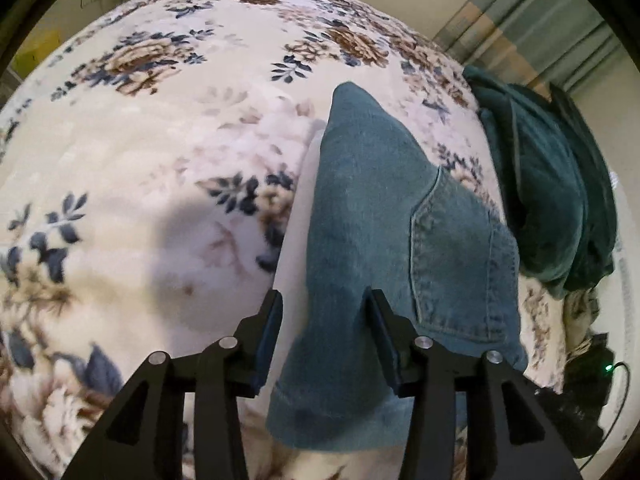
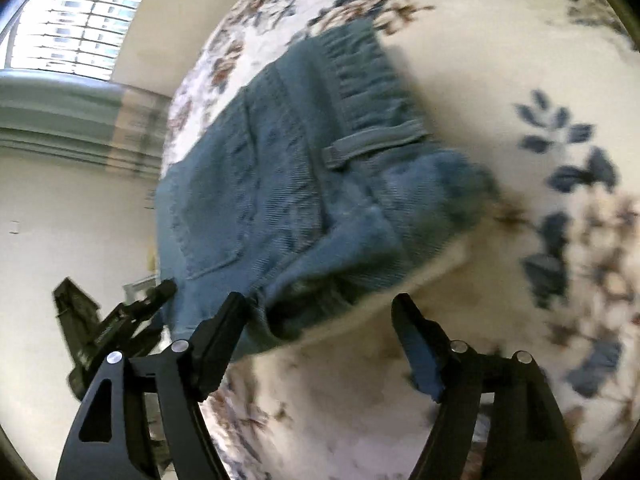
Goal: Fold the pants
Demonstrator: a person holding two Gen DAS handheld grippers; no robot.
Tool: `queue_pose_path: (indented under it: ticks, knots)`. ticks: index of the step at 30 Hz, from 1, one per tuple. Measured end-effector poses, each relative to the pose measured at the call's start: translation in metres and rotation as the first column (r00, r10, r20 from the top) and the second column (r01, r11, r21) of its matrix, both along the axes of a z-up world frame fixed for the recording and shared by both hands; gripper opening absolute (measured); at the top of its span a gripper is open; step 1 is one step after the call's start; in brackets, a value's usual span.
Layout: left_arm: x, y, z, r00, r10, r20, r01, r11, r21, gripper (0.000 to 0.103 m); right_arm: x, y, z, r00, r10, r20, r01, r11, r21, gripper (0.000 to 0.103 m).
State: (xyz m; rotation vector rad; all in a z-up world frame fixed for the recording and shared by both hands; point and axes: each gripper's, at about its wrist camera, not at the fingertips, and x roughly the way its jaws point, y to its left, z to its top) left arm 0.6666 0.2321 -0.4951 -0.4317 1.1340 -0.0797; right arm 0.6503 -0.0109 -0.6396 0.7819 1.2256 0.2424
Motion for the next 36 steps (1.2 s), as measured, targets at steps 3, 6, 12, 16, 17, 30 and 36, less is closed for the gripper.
queue_pose_path:
  ticks: [3, 6, 12, 16, 17, 30, 36]
  knots:
    - [-0.011, -0.011, 0.011, 1.0, 0.006, -0.023, -0.005, 0.997, 0.072, 0.042, 0.0, -0.025, 0.022, 1.0, 0.012, -0.008, -0.013, 0.99, -0.143, 0.091]
    - [-0.023, -0.026, 0.026, 0.999, 0.007, -0.039, 0.0, 0.984, 0.179, 0.043, -0.003, -0.022, 0.066, 0.999, 0.036, -0.017, -0.039, 0.943, -0.331, 0.1]
    - [-0.05, -0.055, 0.06, 0.999, 0.009, -0.039, 0.003, 0.953, 0.303, 0.084, -0.012, -0.021, 0.14, 0.994, 0.091, 0.058, -0.041, 0.813, -0.581, 0.103]
    - [-0.065, -0.068, 0.086, 1.0, 0.005, -0.027, 0.004, 0.936, 0.352, 0.091, -0.023, -0.019, 0.19, 0.99, 0.101, 0.102, -0.013, 0.769, -0.639, 0.103]
    - [-0.069, -0.071, 0.094, 1.0, 0.005, -0.023, 0.003, 0.931, 0.366, 0.091, -0.028, -0.024, 0.203, 0.988, 0.104, 0.113, -0.007, 0.766, -0.643, 0.103]
    - [-0.165, -0.102, 0.226, 0.991, -0.011, 0.13, -0.044, 0.909, 0.415, 0.091, -0.145, -0.101, 0.365, 0.95, 0.172, 0.26, 0.057, 0.723, -0.689, 0.103]
    - [-0.241, -0.117, 0.299, 0.98, -0.016, 0.199, -0.072, 0.901, 0.428, 0.091, -0.225, -0.12, 0.445, 0.928, 0.197, 0.318, 0.08, 0.725, -0.684, 0.103]
